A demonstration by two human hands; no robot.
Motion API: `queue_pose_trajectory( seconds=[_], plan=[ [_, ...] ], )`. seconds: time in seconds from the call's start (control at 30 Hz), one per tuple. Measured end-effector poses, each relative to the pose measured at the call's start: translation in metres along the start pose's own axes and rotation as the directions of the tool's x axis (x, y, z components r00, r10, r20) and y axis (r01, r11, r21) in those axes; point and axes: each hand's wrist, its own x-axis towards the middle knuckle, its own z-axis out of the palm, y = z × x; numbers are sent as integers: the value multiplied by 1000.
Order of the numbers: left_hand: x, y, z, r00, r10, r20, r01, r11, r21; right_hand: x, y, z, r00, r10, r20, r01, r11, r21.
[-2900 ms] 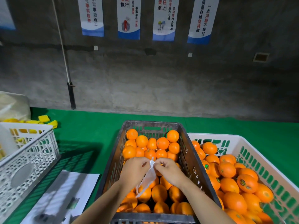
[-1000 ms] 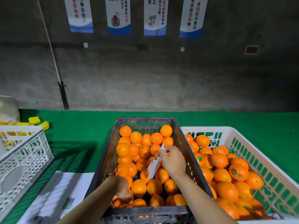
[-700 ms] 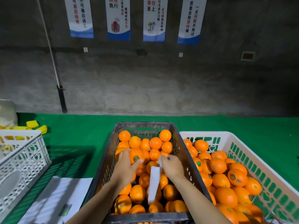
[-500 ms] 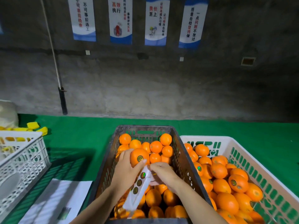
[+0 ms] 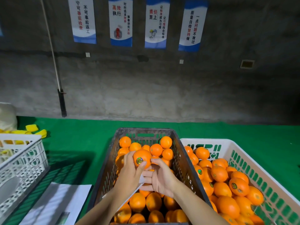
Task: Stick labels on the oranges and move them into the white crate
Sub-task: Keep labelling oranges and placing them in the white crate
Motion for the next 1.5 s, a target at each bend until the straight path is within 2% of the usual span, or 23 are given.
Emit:
queue_pose_trajectory(
  seconds=[0.07, 0.13, 0.2, 0.27, 0.37, 0.4, 0.47, 0.57, 0.63, 0.73, 0.8, 0.87, 0.93, 0.97, 1.0, 1.03, 1.07, 1.1, 1.13, 1.17, 1.27, 1.4, 1.5],
  plan=[
    [-1, -1, -2, 997, 44, 56, -48, 996, 78, -2, 0, 0, 999, 31, 9, -30, 989, -146],
    [-3, -3, -2, 979, 118, 167, -151, 969, 197, -3, 2, 2, 997, 34, -67, -53, 952, -301],
    [-4, -3, 1, 959, 162, 231, -216, 948, 234, -5, 3, 2, 989, 18, -149, -67, 939, -336],
    [-4, -2, 4, 968, 146, 206, -184, 966, 183, -5, 2, 2, 982, -9, -190, -50, 951, -304],
    [0, -5, 4, 983, -21, 180, 17, 1000, 24, -6, -1, 4, 980, -28, -195, -16, 976, -217],
    [1, -8, 4, 974, -65, 217, 57, 997, 44, -5, -3, 4, 979, -23, -200, -15, 982, -186],
    [-1, -16, 5, 951, -80, 299, 10, 974, 228, -4, -7, 7, 971, -18, -237, -3, 996, -86],
    [-5, -17, 7, 968, -95, 232, 4, 930, 367, -3, -14, 3, 918, -85, -388, 142, 982, 121],
    [-5, -15, 6, 976, -68, 209, -29, 903, 429, -6, -18, -6, 877, -112, -466, 283, 906, 315],
    [-6, -15, -1, 985, -5, 175, -90, 844, 529, -14, -24, -20, 838, -160, -522, 485, 657, 577],
    [-6, -14, -3, 991, -23, 131, -50, 844, 534, -18, -28, -28, 808, -230, -543, 580, 472, 664],
    [-3, -18, 0, 997, -44, 68, 2, 855, 518, -21, -31, -33, 775, -299, -557, 632, 387, 671],
    [-2, -19, 0, 984, -176, 17, 155, 907, 393, -24, -31, -33, 766, -328, -554, 643, 427, 636],
    [-3, -14, -1, 960, -281, 4, 272, 930, 249, -24, -31, -31, 776, -318, -545, 624, 513, 589],
    [-3, -4, -6, 938, -333, 97, 304, 924, 232, -23, -30, -26, 787, -297, -541, 582, 648, 491],
    [-3, -7, -5, 949, -292, 118, 243, 917, 317, -22, -28, -19, 792, -287, -538, 508, 799, 321],
    [0, -8, -4, 966, -245, 76, 218, 939, 265, -21, -26, -10, 794, -302, -528, 407, 909, 93],
    [4, -9, -2, 905, -412, 106, 405, 911, 77, -19, -22, -2, 804, -332, -493, 295, 943, -154],
    [1, -9, -3, 909, -411, 65, 416, 905, -89, -17, -16, 6, 835, -349, -426, 197, 912, -360],
    [2, -18, 3, 922, -386, -13, 386, 922, -35, -14, -9, 11, 881, -327, -341, 130, 862, -489],
    [4, -11, 5, 937, -342, 76, 350, 926, -146, -9, 2, 23, 961, -196, -197, 62, 842, -536],
    [13, -9, 3, 926, -372, 65, 374, 875, -308, -7, -1, 18, 935, -292, -199, 168, 863, -476],
    [14, -12, 1, 916, -394, 72, 391, 841, -373, -8, -1, 10, 895, -339, -289, 196, 882, -428]
  ],
)
